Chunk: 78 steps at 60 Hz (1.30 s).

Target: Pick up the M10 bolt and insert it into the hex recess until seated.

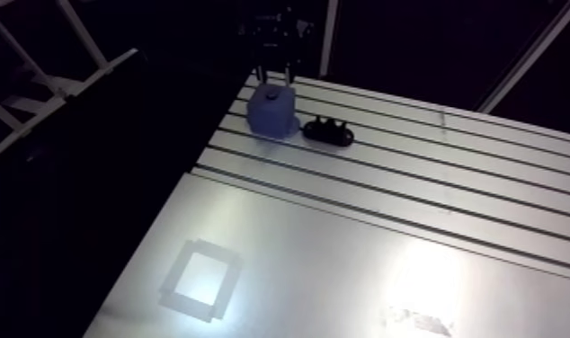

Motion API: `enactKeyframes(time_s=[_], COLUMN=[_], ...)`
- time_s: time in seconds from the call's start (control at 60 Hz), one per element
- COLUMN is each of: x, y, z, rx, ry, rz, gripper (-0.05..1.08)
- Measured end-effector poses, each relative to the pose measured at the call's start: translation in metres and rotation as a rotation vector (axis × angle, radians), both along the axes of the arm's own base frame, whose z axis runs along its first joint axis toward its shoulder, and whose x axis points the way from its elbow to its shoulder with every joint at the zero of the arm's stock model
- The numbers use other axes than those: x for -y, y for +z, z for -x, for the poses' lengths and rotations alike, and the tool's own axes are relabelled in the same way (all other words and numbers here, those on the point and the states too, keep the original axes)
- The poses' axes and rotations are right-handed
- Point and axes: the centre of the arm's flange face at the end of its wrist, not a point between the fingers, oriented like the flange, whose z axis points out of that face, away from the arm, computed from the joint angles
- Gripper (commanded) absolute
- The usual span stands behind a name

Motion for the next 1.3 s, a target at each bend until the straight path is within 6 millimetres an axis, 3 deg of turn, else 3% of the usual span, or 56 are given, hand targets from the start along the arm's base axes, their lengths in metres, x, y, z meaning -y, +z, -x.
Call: enactKeyframes(time_s=[0.417,1.3], x=[0.013,0.016], y=[0.0,-0.006], z=[-0.01,-0.013], rx=[-0.04,-0.045], ry=[0.044,0.055], rz=[-0.038,-0.037], gripper=[0.49,0.52])
